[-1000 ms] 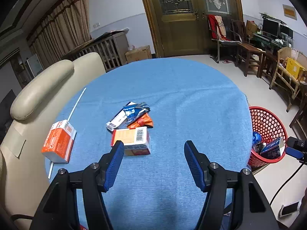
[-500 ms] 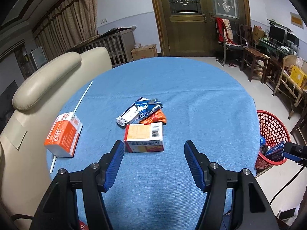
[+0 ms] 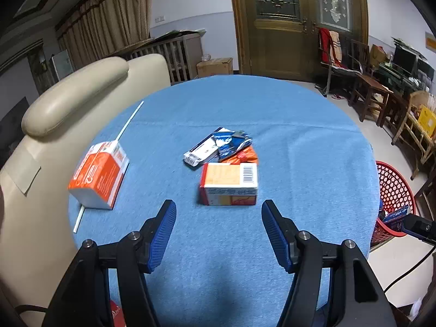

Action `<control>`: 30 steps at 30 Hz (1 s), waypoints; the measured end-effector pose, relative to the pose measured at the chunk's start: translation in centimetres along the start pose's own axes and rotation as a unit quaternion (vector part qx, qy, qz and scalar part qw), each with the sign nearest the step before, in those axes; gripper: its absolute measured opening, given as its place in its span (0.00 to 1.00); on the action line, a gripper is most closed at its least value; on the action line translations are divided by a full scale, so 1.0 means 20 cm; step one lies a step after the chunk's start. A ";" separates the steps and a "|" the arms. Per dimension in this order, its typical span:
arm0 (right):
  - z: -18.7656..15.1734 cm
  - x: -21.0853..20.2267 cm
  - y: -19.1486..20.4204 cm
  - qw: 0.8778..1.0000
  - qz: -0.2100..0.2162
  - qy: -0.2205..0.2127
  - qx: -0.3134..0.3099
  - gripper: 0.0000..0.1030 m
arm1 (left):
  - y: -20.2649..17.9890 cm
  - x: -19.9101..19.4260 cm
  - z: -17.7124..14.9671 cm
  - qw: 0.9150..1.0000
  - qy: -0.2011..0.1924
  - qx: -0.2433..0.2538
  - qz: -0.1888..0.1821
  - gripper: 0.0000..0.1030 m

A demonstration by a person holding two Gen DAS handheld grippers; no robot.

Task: Collect trash
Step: 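Move both open tools back over the table toward the remaining trash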

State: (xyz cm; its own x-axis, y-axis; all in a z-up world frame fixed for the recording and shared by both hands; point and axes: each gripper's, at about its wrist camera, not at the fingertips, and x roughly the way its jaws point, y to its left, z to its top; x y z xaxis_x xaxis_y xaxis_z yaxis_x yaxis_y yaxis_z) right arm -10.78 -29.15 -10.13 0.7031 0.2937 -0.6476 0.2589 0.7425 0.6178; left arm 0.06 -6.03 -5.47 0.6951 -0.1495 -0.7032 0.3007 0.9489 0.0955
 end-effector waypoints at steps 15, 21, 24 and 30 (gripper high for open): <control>-0.06 0.18 0.17 0.998 -0.005 0.043 -0.044 0.68 | 0.37 0.13 -0.16 0.996 0.038 -0.071 0.039 0.64; -0.05 0.29 0.30 0.995 -0.008 0.055 -0.088 0.68 | 0.46 0.19 -0.23 0.994 0.057 -0.085 0.050 0.64; -0.02 0.35 0.39 0.992 -0.005 0.057 -0.114 0.68 | 0.50 0.23 -0.27 0.992 0.067 -0.090 0.054 0.64; 0.07 0.51 0.60 0.982 0.011 0.051 -0.183 0.68 | 0.58 0.28 -0.30 0.989 0.084 -0.105 0.060 0.64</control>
State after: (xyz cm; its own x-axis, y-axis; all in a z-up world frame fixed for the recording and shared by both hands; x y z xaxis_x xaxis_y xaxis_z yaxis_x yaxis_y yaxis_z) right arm 0.43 -18.00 -8.70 0.6302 0.3570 -0.6895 -0.0242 0.8966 0.4421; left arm 3.61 5.79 -12.48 0.5940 -0.0011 -0.8044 0.0688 0.9964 0.0495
